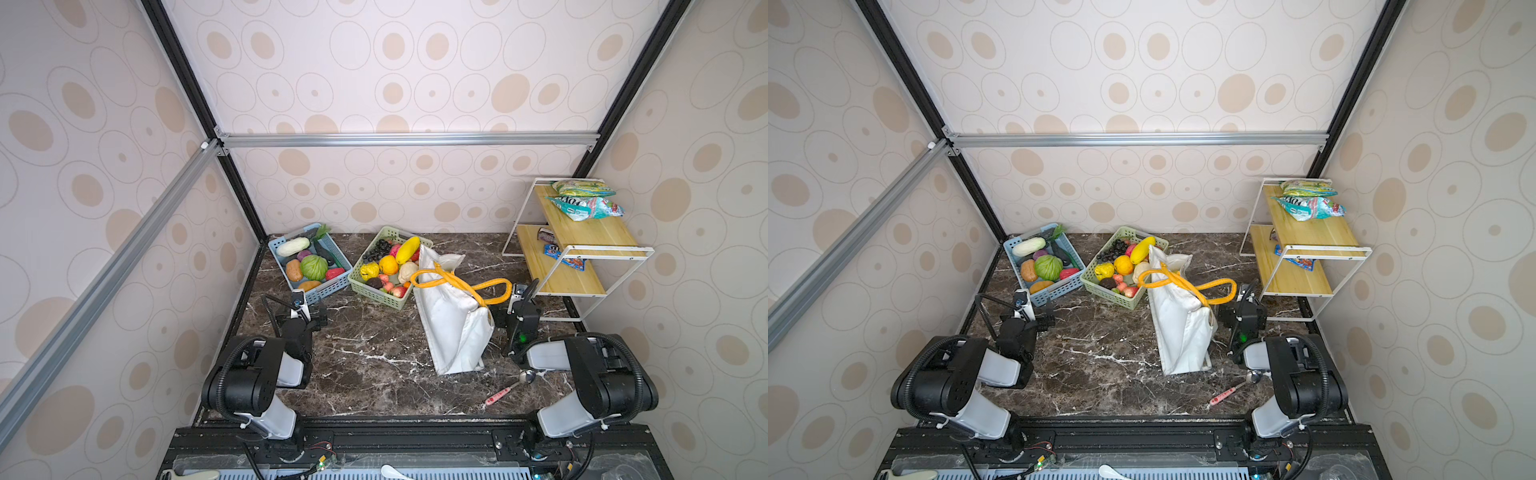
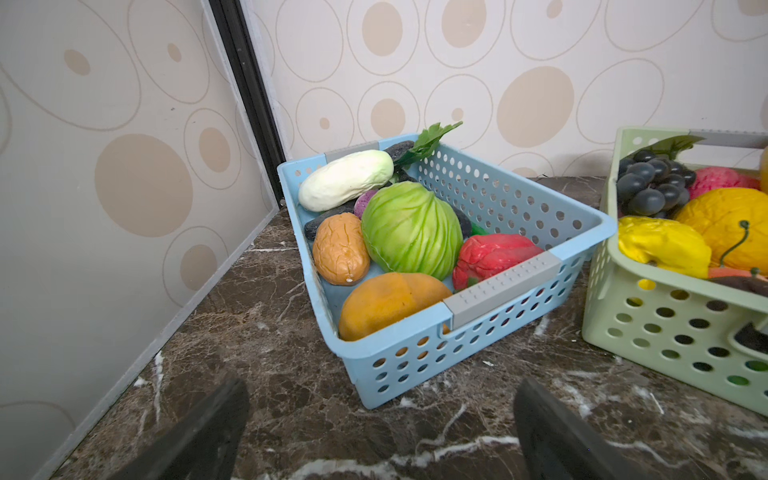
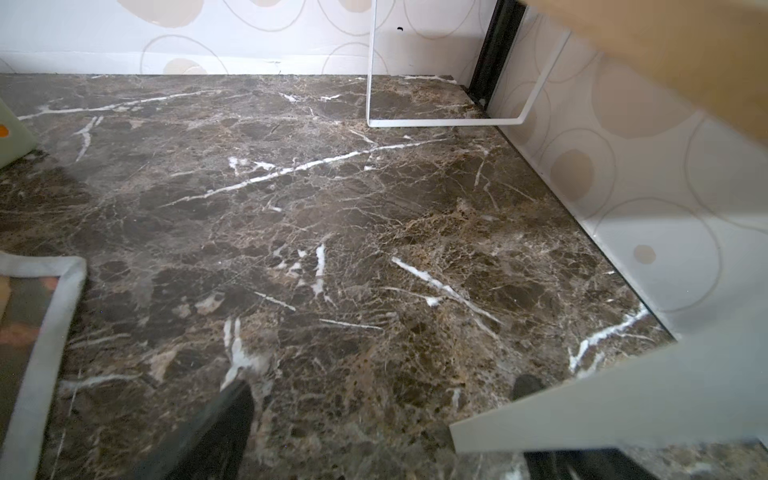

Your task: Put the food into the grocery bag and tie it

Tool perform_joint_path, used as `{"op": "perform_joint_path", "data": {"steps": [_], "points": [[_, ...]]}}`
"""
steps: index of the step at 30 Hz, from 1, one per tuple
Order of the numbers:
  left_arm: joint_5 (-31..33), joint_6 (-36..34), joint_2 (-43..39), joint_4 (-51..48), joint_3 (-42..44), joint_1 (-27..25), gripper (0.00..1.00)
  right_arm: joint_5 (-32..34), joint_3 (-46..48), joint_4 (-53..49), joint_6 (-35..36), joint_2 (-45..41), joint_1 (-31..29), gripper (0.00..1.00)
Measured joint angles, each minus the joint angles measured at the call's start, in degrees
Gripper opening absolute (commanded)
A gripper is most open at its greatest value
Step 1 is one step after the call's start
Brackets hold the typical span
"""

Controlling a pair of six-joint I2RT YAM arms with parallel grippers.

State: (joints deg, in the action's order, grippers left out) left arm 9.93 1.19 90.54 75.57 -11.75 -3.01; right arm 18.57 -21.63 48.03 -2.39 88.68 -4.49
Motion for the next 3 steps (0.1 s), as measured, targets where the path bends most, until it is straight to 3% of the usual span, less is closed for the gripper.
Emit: {"op": "perform_joint_path", "data": {"steps": [3], "points": [[-0.04, 0.0, 0.0, 0.11, -0.11, 0.0, 0.99, 0.13, -0.09, -0.22, 0.07, -0.02, 0.0, 0.99]]}}
